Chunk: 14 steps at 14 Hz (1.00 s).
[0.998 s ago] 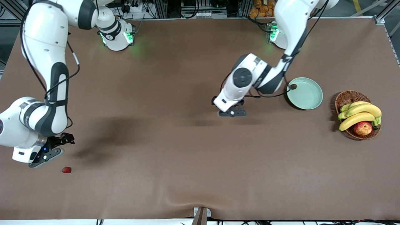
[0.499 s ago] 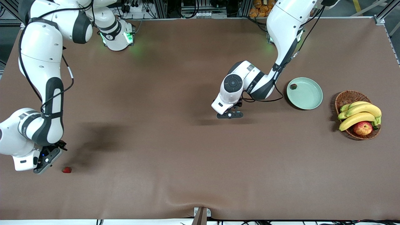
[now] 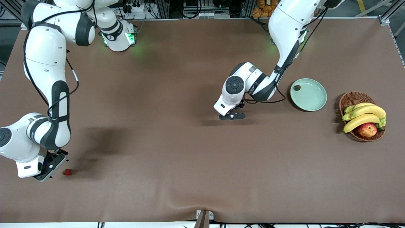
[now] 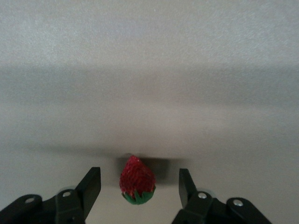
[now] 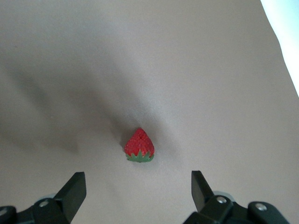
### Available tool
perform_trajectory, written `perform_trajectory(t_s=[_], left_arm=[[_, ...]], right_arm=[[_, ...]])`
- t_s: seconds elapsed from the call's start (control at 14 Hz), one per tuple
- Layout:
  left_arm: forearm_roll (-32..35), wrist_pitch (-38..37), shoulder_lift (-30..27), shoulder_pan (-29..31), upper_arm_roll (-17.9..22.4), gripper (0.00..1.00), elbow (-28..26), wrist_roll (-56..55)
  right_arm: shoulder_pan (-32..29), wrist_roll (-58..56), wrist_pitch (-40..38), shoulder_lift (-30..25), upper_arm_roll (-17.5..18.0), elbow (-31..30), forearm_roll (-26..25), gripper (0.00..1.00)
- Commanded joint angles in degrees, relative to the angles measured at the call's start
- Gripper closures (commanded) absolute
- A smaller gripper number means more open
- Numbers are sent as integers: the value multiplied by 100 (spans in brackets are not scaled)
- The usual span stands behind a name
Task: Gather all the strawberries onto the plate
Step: 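Grasp the second strawberry with the left gripper while the right gripper reaches the last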
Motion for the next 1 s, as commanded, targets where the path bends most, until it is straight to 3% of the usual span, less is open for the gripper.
perform_trajectory(t_s=[0.0,0.14,0.43,0.5,0.93], left_arm=[[177,95,-13,-45,27,34,-73,-196],[177,95,-13,-36,27,47,-82,-196],[177,95,-13,-10,27,84,-74,-205],[177,87,-30,-1,18,88,-73,-205],[177,-230,-574,174,18,89,-108,-152]], right_arm=[[-365,-472,484,196,361,188,-49,0],[-365,-341,538,214,440,188,-32,0],[-321,354,696,320,493,188,-49,0],[-330,302,696,337,493,188,-49,0],[-322,319,898,486,502,197,-49,0]])
